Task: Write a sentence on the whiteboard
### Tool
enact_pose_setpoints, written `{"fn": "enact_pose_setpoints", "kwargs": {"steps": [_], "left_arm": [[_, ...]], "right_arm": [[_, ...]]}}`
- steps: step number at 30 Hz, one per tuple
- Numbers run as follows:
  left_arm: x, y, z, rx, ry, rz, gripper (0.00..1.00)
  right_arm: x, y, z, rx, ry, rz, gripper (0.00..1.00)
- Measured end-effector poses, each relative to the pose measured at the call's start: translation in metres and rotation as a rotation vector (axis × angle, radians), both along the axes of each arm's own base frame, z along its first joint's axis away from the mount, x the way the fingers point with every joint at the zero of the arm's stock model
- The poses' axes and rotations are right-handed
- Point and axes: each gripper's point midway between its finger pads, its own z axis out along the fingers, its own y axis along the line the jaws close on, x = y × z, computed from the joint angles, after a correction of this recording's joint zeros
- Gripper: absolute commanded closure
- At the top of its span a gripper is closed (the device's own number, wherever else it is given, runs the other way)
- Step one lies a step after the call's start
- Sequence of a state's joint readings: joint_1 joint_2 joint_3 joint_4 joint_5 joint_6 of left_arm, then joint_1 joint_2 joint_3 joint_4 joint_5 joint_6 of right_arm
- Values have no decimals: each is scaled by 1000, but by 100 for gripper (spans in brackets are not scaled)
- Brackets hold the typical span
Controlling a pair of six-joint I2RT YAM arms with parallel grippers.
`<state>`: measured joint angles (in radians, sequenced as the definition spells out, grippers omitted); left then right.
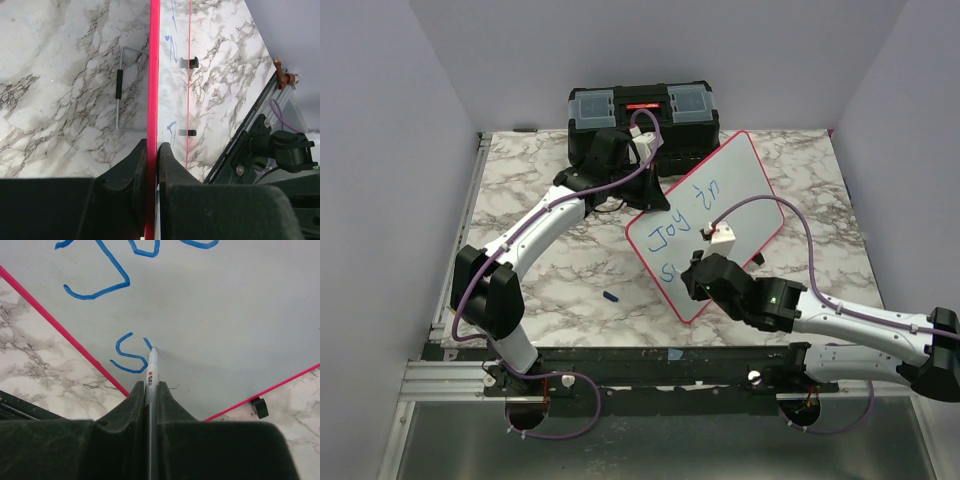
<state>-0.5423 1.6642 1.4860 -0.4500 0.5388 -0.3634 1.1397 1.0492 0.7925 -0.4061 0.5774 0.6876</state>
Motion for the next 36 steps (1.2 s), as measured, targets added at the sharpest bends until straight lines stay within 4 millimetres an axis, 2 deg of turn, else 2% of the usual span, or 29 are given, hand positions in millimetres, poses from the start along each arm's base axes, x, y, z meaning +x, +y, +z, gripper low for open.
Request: {"fn": "enact_pose_setpoints", "kwargs": {"steps": [22,31,36], "left_arm": [[0,1,-1,-1,0,2,100],[0,1,-1,-1,1,2,100],[0,1,-1,-2,2,0,100]], "right_arm": [[19,5,19,-20,-62,-73,99],[19,3,18,-3,-54,-92,99],[13,-6,7,0,-38,-99,99]]}}
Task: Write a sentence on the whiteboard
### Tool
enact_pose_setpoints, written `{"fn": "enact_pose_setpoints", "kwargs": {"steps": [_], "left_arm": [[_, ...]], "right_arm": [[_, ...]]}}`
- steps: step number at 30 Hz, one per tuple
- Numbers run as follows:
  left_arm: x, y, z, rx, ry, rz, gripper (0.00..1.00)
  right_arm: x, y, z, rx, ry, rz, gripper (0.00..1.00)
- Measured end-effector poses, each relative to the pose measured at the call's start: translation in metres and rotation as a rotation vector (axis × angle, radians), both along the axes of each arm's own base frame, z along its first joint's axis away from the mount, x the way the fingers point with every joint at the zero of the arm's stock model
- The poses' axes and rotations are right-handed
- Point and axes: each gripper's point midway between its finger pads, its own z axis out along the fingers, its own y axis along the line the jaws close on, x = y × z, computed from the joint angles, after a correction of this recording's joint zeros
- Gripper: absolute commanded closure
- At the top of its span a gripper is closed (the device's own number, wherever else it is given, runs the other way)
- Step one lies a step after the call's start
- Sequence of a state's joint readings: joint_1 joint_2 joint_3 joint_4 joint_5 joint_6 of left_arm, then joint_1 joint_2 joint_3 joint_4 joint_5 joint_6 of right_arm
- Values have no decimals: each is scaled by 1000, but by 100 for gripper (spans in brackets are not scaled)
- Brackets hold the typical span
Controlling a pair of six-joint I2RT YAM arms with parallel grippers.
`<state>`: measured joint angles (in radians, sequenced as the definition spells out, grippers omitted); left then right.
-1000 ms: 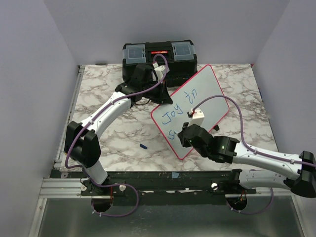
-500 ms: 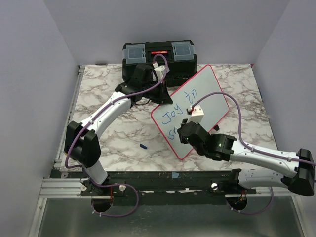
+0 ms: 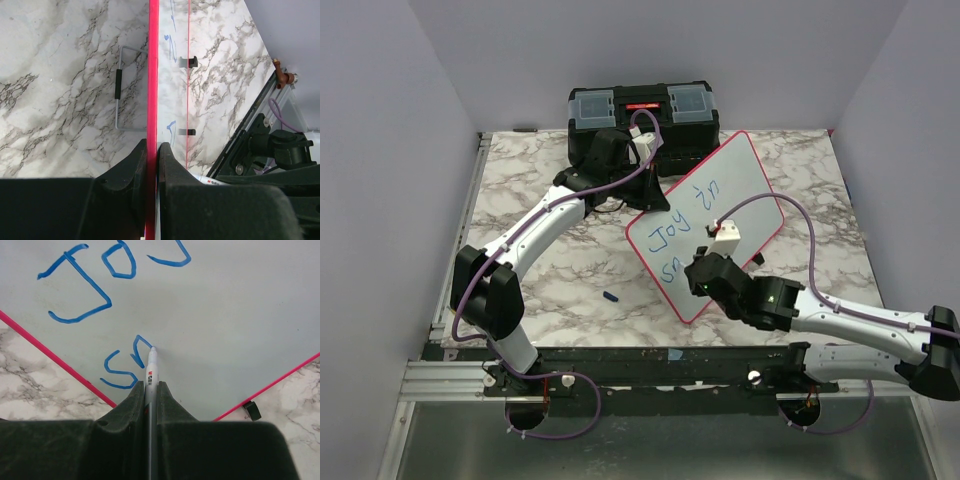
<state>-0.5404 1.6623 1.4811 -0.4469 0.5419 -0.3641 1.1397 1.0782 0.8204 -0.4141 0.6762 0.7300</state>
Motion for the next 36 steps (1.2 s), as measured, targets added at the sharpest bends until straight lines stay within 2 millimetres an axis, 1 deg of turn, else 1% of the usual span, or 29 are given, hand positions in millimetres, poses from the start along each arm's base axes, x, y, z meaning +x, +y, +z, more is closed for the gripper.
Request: {"fn": "enact_pose_setpoints", "kwargs": {"steps": [5,15,23,36], "left_arm": [[-1,0,1,1,3,-1,100],[-1,0,1,3,5,-1,100],[-1,0,1,4,3,-3,100],[-1,1,1,5,3,-3,100]], "right_arm": [[-4,-4,-6,7,15,0,99],[-4,-3,-5,9,18,0,99],[-2,-2,-4,-24,25,0,99],[8,8,12,-24,-3,-28,99]]}}
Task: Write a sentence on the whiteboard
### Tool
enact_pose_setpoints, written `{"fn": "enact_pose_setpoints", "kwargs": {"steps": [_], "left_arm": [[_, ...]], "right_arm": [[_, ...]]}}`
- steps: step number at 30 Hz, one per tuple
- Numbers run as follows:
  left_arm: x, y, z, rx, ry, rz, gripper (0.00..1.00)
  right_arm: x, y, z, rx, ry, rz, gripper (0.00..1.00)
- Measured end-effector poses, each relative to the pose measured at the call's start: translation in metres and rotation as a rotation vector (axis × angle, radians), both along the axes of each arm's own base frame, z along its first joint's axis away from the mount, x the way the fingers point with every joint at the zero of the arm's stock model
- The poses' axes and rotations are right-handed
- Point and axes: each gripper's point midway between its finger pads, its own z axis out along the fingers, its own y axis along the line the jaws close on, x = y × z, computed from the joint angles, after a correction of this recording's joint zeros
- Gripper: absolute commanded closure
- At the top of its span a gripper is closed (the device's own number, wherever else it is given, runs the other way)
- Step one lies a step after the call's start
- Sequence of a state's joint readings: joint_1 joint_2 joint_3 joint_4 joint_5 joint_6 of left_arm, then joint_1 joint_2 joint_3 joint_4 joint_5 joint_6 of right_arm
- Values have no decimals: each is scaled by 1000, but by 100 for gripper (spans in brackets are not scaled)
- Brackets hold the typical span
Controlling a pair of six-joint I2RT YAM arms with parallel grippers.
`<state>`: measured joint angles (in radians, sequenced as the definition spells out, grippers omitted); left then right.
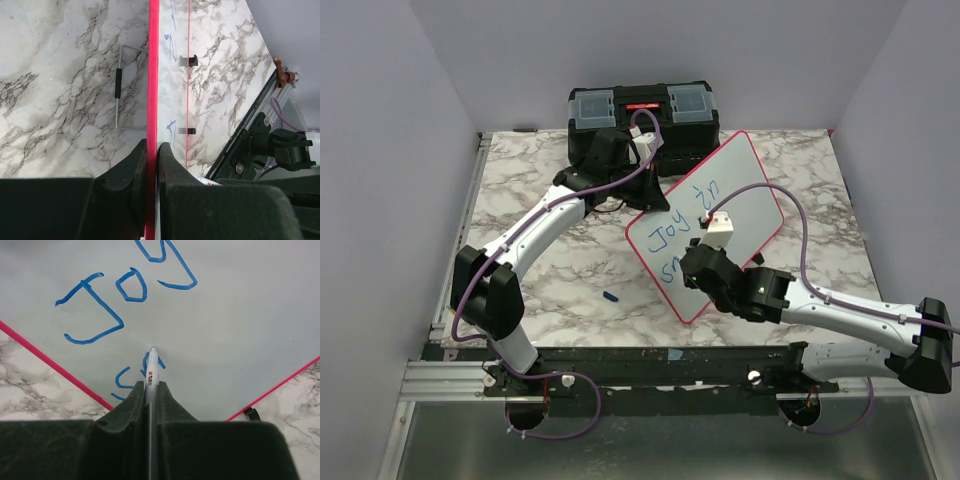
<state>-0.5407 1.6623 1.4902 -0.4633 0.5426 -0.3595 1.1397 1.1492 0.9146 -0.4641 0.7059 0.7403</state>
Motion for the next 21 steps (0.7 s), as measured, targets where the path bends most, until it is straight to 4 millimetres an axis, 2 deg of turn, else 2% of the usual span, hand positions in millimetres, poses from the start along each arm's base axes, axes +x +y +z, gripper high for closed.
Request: {"fn": "enact_pose_setpoints", "kwargs": {"steps": [10,21], "left_arm": [[0,0,0,2,0,-1,100],[-1,1,0,6,5,-2,100]], "right_arm": [[12,-4,6,2,-15,-49,99],[11,-10,1,19,-4,-70,99]]}}
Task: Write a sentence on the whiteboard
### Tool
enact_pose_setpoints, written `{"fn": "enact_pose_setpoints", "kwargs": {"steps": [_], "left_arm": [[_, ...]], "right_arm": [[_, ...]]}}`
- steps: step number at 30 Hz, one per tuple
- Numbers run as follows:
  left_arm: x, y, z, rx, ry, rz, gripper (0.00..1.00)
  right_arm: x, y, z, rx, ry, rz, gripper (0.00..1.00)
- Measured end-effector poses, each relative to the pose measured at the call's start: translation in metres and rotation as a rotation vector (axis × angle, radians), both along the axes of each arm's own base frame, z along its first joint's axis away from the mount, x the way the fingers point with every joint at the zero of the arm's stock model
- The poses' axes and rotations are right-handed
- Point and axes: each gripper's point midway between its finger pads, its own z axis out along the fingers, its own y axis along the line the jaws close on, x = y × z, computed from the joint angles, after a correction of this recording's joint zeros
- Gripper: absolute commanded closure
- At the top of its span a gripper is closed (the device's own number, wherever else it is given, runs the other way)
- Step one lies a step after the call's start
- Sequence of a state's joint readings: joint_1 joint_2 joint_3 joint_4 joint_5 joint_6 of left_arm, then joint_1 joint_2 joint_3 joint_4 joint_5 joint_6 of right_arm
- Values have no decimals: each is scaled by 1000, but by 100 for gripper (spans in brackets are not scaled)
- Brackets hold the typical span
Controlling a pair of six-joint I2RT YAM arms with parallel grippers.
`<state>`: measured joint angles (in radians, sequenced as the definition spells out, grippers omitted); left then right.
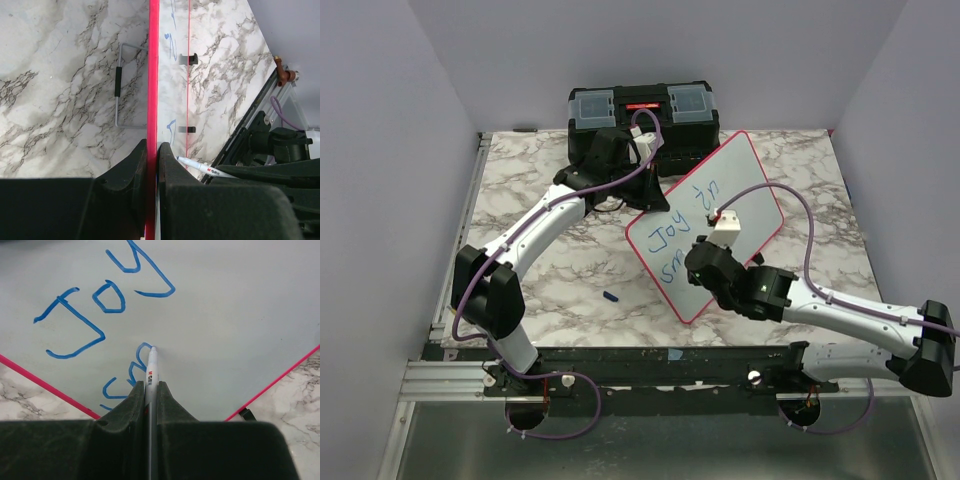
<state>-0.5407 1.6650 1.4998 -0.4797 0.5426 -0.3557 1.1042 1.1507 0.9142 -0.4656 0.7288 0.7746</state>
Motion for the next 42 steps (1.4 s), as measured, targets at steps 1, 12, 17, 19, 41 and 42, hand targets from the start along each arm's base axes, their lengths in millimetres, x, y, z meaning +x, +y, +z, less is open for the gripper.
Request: {"fn": "enact_pose_setpoints", "kwargs": {"steps": [1,12,17,19,41,42], "left_arm": [[0,0,0,1,1,0,100],[0,0,0,8,4,-4,100],[-1,0,1,12,4,-8,100],[-1,0,1,14,5,-9,100],[-10,6,4,58,20,-50,100],[-10,8,4,60,22,-51,100]], "right_arm": [[-1,-1,-2,0,2,-1,99],[-7,-9,-13,5,20,-3,99],[-8,-10,-14,5,23,0,99],[-8,-10,-14,5,23,1,99],[15,-27,24,128,11,72,99],[16,-27,25,134,10,77,99]]}}
